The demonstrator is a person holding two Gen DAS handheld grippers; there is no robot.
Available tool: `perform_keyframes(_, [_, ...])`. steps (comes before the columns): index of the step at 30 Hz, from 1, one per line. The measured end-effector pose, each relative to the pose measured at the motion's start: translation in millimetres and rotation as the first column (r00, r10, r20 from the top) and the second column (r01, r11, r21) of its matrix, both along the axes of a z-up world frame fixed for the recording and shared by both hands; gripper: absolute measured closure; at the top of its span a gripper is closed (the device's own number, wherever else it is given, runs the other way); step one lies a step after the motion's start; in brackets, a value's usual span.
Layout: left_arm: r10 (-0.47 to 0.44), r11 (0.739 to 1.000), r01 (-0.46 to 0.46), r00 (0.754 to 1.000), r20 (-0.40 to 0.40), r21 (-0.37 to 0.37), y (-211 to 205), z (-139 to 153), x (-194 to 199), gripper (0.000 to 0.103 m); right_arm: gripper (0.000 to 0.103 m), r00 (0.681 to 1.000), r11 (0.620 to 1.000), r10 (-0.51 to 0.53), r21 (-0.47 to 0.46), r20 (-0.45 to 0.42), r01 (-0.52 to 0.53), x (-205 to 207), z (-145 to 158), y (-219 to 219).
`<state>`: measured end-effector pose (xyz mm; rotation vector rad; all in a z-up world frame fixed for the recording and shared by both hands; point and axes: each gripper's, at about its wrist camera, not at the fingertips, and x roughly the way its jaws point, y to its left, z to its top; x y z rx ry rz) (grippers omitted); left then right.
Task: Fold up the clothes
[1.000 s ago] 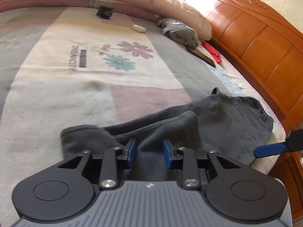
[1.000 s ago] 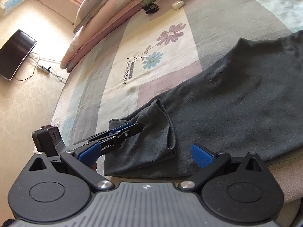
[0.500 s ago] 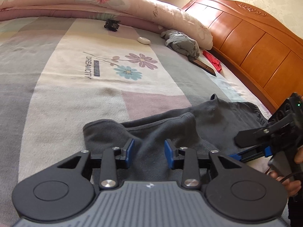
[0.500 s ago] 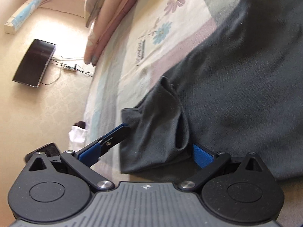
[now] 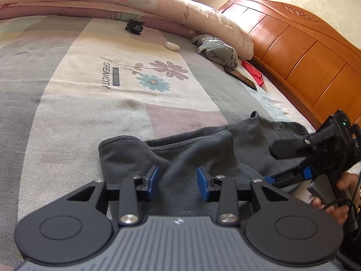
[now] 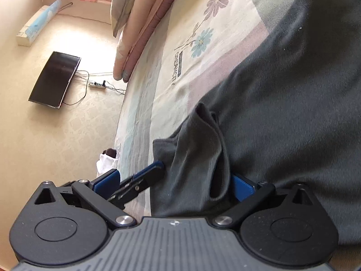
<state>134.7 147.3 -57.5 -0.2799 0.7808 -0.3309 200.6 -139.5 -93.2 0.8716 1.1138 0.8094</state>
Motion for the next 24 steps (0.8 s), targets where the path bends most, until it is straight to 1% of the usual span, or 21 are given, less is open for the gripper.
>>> perform_keyframes(1, [0.0,1.0,0.0,1.0,0.003,0.0,0,1,-2,0.067,0.006,1.0,1.0,-0.004,-0.013,0.004,0.004,-1,0,0])
perform_keyframes(2, [0.0,1.0,0.0,1.0,0.005,0.001,1,1,-3,0.067,0.017,1.0,0.999,-0.006,-0.049,0.017,0.007,-5,1,0])
perform_keyframes(3, [0.001,1.0,-0.001,1.0,0.007,0.002,1,1,-5,0.067,0.022,0.999,0.997,-0.015,-0.077,0.03,0.017,-9,1,-1])
perform_keyframes(5, [0.008,1.0,-0.008,1.0,0.001,-0.001,5,-1,-8,0.067,0.038,0.998,0.994,-0.041,-0.098,0.038,0.045,-16,-3,-5])
perform_keyframes(6, [0.013,1.0,-0.013,1.0,-0.005,-0.005,6,-3,-8,0.067,0.043,0.998,0.993,-0.05,-0.107,0.03,0.053,-18,-4,-7])
perform_keyframes(8, [0.018,1.0,-0.018,1.0,-0.014,-0.009,8,-6,-8,0.067,0.069,0.998,0.986,-0.061,-0.154,0.018,0.063,-20,-6,-7])
perform_keyframes(10, [0.016,1.0,-0.016,1.0,-0.014,-0.002,6,-6,-8,0.067,0.083,0.998,0.975,-0.061,-0.213,0.022,0.064,-22,-5,-2])
perform_keyframes(12, [0.011,1.0,-0.011,1.0,-0.008,0.007,4,-4,-8,0.067,0.084,0.998,0.968,-0.058,-0.242,0.025,0.062,-24,0,1])
perform_keyframes(16, [-0.003,1.0,0.003,1.0,0.015,0.011,2,2,-10,0.065,0.09,0.997,0.952,-0.039,-0.3,0.063,0.056,-35,13,3])
perform_keyframes(17, [-0.006,1.0,0.006,1.0,0.018,0.01,3,2,-10,0.063,0.091,0.997,0.947,-0.033,-0.317,0.068,0.053,-39,15,3])
perform_keyframes(18, [-0.008,1.0,0.008,1.0,0.021,0.009,3,1,-10,0.061,0.092,0.997,0.942,-0.027,-0.333,0.074,0.05,-42,17,4])
perform_keyframes(22, [-0.005,1.0,0.005,1.0,0.004,0.007,4,-6,-4,0.061,0.091,0.995,0.914,-0.019,-0.402,0.097,0.057,-51,21,0])
perform_keyframes(24, [-0.001,1.0,0.001,1.0,0.019,0.007,4,-3,-4,0.061,0.085,0.989,0.907,-0.029,-0.413,0.144,0.087,-52,33,-3])
